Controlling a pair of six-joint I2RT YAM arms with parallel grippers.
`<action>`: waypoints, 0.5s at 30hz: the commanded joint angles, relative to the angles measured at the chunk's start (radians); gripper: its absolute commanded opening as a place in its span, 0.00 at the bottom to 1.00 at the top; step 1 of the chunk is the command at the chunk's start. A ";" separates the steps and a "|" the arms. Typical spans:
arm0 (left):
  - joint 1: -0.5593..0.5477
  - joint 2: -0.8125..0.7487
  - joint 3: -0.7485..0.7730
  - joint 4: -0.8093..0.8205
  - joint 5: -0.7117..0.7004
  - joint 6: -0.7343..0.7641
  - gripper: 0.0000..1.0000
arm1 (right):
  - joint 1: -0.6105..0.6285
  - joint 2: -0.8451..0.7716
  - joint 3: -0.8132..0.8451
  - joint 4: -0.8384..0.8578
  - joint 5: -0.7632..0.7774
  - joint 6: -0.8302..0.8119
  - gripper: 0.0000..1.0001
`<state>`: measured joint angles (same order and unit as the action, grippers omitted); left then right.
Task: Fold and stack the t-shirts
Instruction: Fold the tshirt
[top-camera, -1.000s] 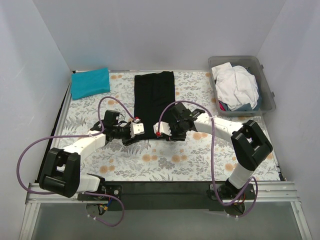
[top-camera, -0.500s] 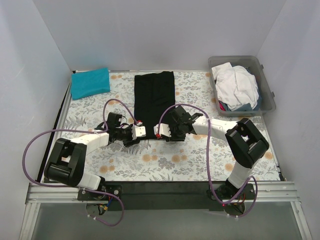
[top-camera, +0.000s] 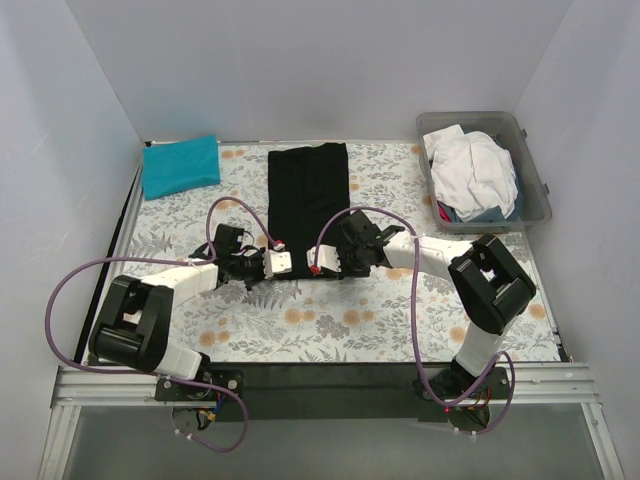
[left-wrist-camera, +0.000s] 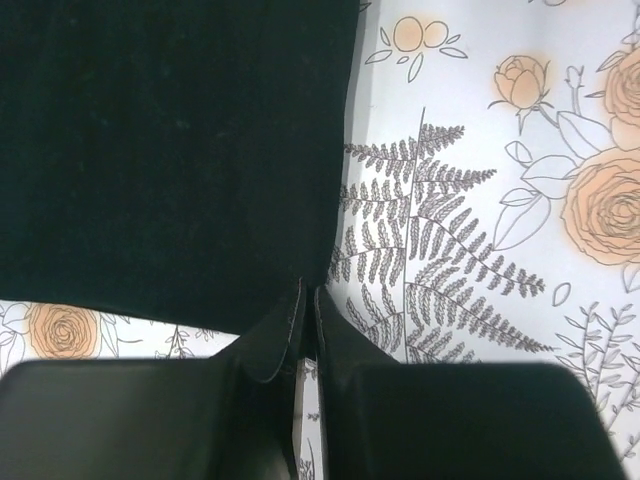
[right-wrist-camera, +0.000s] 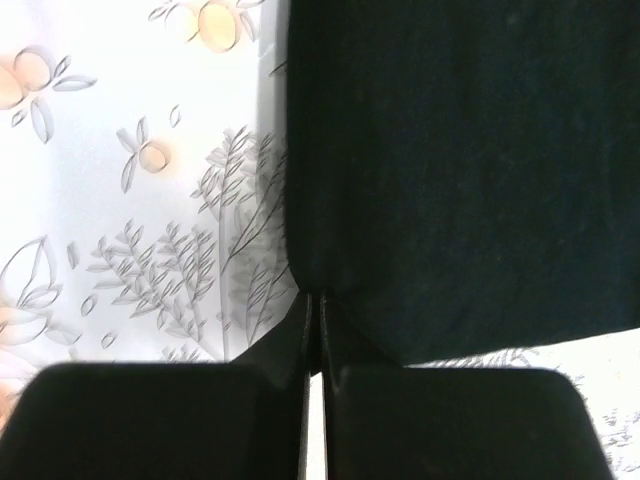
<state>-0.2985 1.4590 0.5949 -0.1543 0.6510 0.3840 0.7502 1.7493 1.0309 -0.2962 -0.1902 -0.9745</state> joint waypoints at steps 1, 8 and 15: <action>-0.005 -0.092 0.042 -0.108 0.036 -0.025 0.00 | -0.015 -0.049 0.053 -0.151 -0.032 -0.004 0.01; -0.005 -0.267 0.160 -0.492 0.165 -0.005 0.00 | 0.000 -0.207 0.129 -0.394 -0.143 0.007 0.01; -0.008 -0.457 0.236 -0.816 0.228 -0.009 0.00 | 0.058 -0.362 0.182 -0.625 -0.233 0.006 0.01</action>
<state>-0.3035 1.0561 0.7830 -0.7464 0.8028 0.3782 0.7753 1.4410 1.1591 -0.7357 -0.3447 -0.9695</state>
